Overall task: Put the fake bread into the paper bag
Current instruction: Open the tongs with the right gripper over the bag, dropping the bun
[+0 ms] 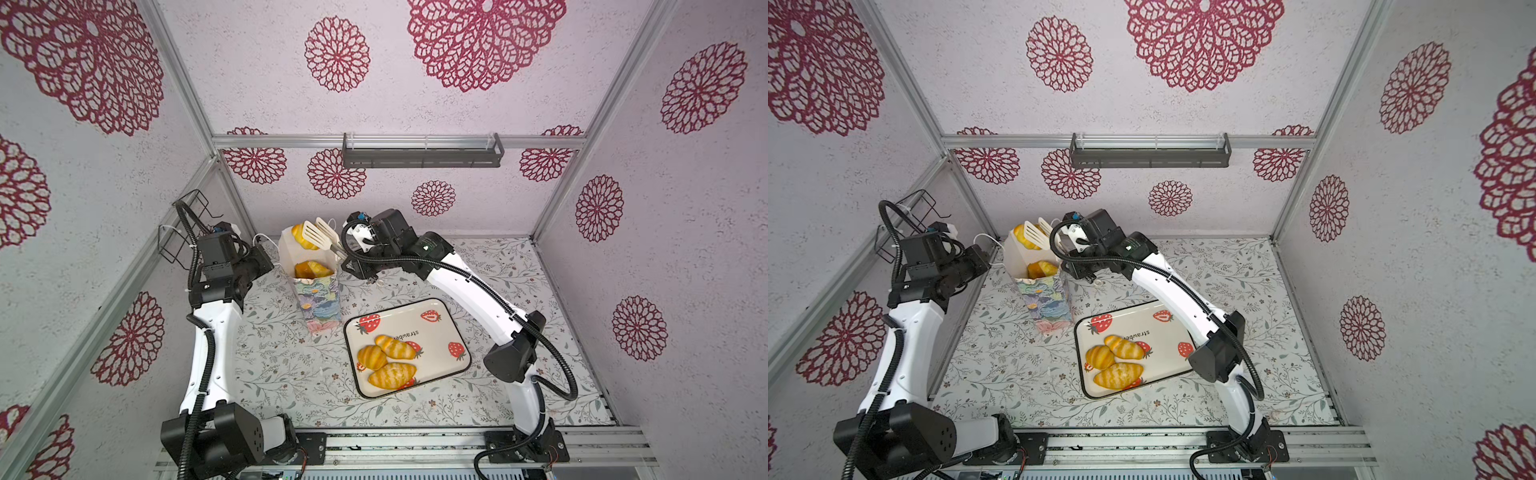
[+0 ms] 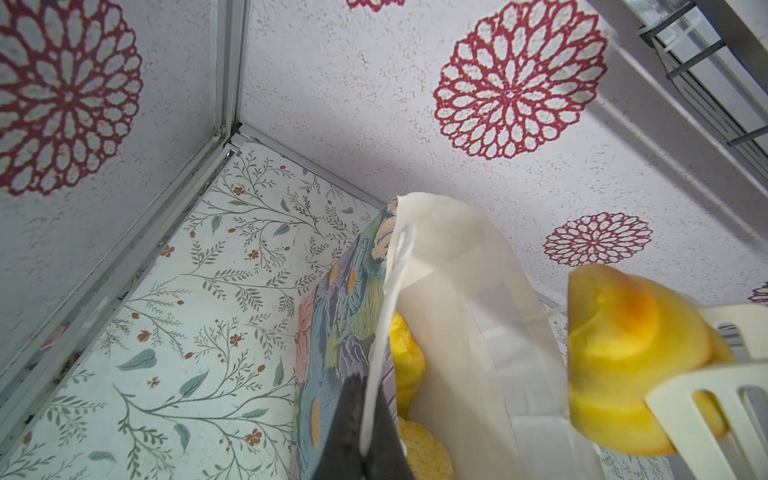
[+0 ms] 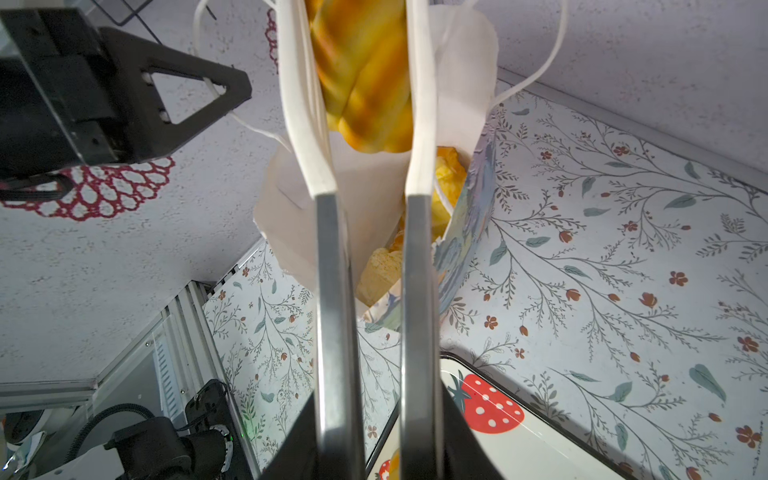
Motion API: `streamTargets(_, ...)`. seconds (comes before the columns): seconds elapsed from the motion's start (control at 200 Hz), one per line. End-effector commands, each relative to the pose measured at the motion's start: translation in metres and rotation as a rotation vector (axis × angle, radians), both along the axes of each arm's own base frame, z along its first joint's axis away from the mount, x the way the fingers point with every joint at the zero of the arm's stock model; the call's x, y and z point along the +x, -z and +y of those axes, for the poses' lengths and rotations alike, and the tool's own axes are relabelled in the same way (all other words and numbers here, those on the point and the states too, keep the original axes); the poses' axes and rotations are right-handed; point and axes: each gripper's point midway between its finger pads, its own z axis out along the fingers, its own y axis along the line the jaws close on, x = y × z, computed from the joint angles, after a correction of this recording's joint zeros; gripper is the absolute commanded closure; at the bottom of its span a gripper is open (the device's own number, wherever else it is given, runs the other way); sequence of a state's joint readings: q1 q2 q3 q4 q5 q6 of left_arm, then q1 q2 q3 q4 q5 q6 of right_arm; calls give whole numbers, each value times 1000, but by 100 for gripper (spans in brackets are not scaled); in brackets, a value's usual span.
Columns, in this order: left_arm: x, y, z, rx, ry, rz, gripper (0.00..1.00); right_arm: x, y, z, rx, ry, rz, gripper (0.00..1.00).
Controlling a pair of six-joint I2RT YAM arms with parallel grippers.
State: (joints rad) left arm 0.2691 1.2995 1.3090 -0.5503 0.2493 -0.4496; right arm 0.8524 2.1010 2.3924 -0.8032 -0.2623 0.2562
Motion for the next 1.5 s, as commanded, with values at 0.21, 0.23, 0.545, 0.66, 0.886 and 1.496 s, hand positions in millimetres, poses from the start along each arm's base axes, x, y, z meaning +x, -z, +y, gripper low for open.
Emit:
streamTargets(0.21,-6,-21,-9,1,53,-83,100,10,-38,4,121,-9,-52,66)
streamTargets(0.23,-6,-21,-10,-2,57,-84,100,10,-37,4,121,-10,-50,66)
streamTargets(0.545,-6,-21,-11,-4,63,-87,100,9,-36,7,135,-26,-27,64)
streamTargets(0.66,-5,-22,-10,-6,61,-87,100,8,-33,7,133,-32,-18,62)
streamTargets(0.886,-4,-20,-10,-11,62,-85,100,6,-32,7,125,-35,-12,59)
streamTargets(1.496,-3,-19,-10,-18,62,-82,100,-2,-41,4,126,-41,-28,53)
